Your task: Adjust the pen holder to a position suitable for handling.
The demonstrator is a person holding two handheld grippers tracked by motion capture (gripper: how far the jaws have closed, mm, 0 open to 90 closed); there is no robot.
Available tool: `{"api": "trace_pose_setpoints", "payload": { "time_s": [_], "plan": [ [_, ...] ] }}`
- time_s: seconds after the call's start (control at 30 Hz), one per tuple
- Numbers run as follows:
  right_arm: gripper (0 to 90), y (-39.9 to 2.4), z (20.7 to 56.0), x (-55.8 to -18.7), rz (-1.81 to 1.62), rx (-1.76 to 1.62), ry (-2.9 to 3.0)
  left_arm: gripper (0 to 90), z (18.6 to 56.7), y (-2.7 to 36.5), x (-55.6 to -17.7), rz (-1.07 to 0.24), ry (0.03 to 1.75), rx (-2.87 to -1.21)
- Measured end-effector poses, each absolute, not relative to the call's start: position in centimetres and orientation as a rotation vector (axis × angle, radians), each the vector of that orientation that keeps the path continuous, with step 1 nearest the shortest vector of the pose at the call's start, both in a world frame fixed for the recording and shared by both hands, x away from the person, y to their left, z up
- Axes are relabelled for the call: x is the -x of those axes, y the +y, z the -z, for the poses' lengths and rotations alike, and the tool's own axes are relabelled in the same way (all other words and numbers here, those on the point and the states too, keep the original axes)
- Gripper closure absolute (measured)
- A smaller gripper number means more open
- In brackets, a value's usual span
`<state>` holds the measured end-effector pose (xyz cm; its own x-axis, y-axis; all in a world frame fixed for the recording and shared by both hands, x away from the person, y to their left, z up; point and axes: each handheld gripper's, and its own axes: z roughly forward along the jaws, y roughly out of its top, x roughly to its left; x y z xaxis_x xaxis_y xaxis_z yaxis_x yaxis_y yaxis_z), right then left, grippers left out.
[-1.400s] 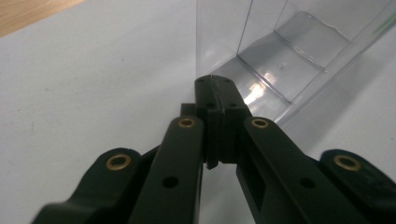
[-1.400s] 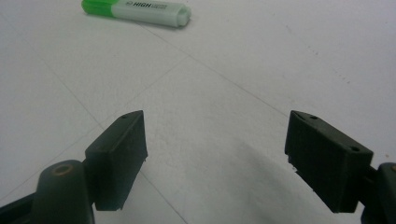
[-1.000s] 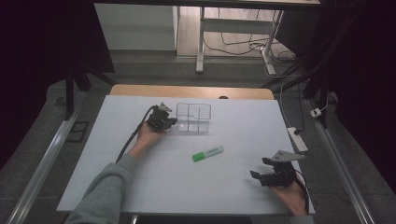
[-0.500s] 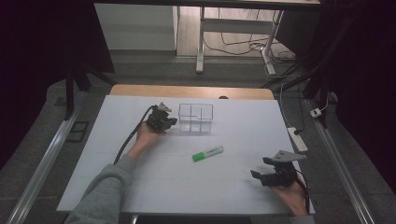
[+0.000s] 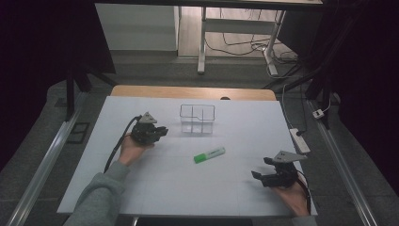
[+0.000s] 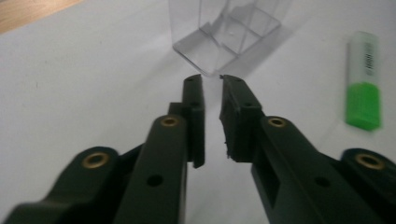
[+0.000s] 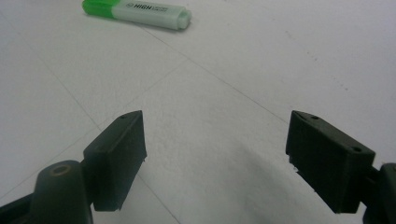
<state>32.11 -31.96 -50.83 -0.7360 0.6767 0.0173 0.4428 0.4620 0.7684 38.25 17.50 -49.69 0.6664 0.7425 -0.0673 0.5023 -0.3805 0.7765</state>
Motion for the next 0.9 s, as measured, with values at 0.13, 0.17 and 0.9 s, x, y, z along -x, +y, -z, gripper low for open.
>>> {"api": "trace_pose_setpoints", "payload": {
  "time_s": [0.13, 0.17, 0.9],
  "plan": [
    [18.6, -31.7, 51.0, -32.3, -1.144, -0.942, 2.426, 59.4, 49.8, 18.3, -36.0, -0.373, 0.956, -2.07],
    [18.5, -31.7, 51.0, -32.4, -1.144, -0.941, 2.426, 55.8, 49.9, 18.4, -35.5, -0.376, 0.955, -2.074],
    [20.6, -31.0, 50.5, -32.8, -1.14, -0.899, 2.438, 32.2, 51.4, 22.4, -28.4, -0.388, 0.986, -2.072]
  ]
}}
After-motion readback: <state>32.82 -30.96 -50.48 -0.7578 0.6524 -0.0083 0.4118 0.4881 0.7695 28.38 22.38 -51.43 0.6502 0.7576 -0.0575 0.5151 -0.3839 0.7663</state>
